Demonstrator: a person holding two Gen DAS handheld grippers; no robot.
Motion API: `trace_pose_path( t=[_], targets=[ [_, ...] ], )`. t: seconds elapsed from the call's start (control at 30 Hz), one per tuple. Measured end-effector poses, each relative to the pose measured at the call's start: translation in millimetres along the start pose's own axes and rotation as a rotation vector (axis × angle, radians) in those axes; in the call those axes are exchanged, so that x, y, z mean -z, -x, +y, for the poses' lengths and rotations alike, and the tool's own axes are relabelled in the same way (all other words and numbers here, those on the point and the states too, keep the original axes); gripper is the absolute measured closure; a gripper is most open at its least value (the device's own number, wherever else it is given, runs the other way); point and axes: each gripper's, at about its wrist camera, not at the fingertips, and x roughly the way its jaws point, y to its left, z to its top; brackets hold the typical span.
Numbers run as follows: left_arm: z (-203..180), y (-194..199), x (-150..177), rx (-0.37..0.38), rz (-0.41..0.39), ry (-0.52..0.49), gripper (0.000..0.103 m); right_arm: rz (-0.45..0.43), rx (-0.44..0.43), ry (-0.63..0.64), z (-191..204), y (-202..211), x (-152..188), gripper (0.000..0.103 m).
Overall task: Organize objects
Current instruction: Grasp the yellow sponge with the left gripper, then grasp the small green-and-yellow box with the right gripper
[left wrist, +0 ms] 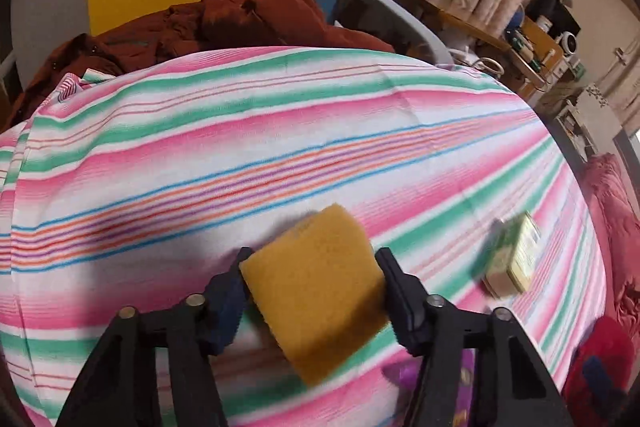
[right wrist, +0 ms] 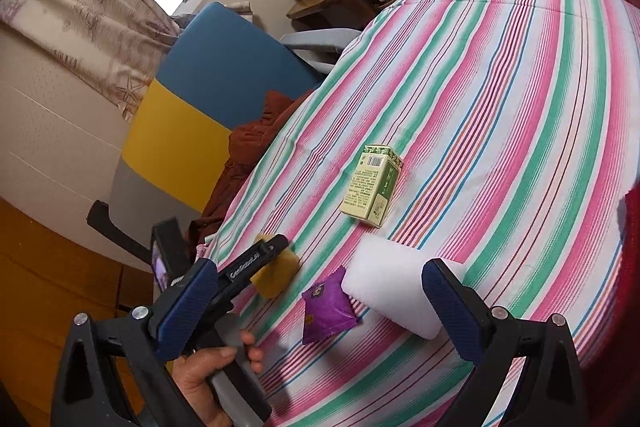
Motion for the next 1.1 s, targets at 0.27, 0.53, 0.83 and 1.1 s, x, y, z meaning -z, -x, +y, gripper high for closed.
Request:
trace_pose_path(
  t=[0.27, 0.53, 0.83, 1.1],
  targets=[
    [11, 50, 63, -0.025, -0.020, -0.109, 0.045, 0.018, 0.015, -0.002, -3, -3, 1, 0.000],
    [19, 100, 141, 0.059, -0.026, -0.155, 0.046, 0.058, 0.043, 0.037, 3, -13, 5, 0.000],
    [21, 82, 139, 0.063, -0.026, -0.142, 0.045, 0.100, 0.122, 0.119, 13, -23, 11, 0.000],
    [29, 79, 144, 0.107, -0.067, -0.108, 0.042, 0.210, 0.271, 0.584, 55, -48, -21, 0.000]
  ],
)
